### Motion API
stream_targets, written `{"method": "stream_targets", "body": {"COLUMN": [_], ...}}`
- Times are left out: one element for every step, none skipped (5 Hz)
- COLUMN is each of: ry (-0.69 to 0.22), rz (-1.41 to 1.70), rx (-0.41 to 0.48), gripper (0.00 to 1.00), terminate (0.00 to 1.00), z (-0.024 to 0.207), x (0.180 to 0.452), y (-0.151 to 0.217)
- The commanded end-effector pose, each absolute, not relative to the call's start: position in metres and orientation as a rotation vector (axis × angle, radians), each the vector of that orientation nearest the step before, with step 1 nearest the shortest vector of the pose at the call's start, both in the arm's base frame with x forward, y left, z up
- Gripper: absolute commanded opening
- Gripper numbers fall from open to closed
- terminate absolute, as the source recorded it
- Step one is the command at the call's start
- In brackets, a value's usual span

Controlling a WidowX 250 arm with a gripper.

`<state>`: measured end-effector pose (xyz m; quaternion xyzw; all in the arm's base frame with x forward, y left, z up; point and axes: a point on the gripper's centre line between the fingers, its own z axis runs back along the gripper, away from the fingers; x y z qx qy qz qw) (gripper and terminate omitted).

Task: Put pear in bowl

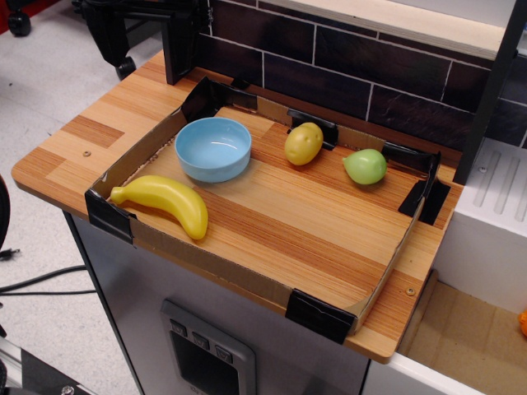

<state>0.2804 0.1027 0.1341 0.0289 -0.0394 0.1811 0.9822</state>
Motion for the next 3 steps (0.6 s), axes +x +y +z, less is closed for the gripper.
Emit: {"method": "stream_targets", "body": {"ry": [-0.079,-0.082,-0.099], "rz": [0.364,0.618,0.869], "rx": [0.058,-0.095,-0.147], "gripper": [1.0,1.0,1.0], "terminate": [0.0,0.0,0.0], "z": [0.134,0.149,0.154], "x": [0.28,0.287,0.303], "y": [0.103,0.068,0.046]}}
